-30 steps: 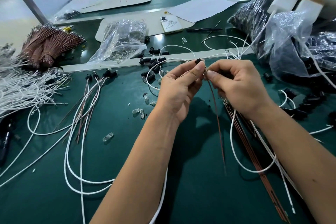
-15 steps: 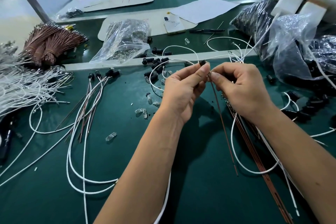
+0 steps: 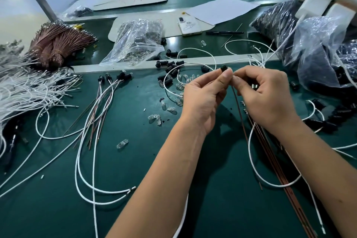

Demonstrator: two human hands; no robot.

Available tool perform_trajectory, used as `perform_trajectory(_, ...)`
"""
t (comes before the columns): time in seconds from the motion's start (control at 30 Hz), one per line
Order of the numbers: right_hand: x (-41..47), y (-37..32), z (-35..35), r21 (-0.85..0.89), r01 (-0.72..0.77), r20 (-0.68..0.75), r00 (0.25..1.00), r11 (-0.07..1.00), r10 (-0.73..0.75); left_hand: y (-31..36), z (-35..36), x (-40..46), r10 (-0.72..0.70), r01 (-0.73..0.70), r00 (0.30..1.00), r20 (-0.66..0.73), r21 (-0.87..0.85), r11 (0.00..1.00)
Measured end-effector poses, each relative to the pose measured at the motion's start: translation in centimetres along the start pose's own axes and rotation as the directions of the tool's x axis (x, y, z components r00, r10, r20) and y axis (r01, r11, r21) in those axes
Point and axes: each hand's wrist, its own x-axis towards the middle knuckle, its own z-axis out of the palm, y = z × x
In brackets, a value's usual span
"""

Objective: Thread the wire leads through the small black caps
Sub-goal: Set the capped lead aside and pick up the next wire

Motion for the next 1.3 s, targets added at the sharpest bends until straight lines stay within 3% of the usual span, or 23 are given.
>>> perform_trajectory(0.3,0.2,0.4,-0.4,0.145,0.025,0.014,1.0,0.989,-0.027,0.4,0.1,-0.4,0.217,-0.223,0.971,0.1,0.058,0.973)
perform_trajectory(0.5,0.1,0.4,-0.4,0.287,0.052,-0.027,0.999,0.956,-0.047,0.9,0.0,-0.6,0.424,-0.465,0.869,0.257,0.129,0.876)
perform_trajectory(0.67,0.3,0.3,-0.8,0.235,0.174,-0.07,0.984,0.956,-0.162,1.4,-0.1,-0.9,0.503,-0.58,0.79,0.349,0.16,0.799)
perform_trajectory(0.93,0.4,0.0,-1.0,0.149,0.272,-0.11,0.96,0.951,-0.257,1.8,-0.1,-1.1,0.539,-0.651,0.729,0.421,0.184,0.737)
perform_trajectory(1.3,0.5,-0.4,-0.9,0.103,0.263,-0.071,0.964,0.959,-0.257,1.8,-0.1,-1.2,0.526,-0.618,0.762,0.377,0.183,0.764)
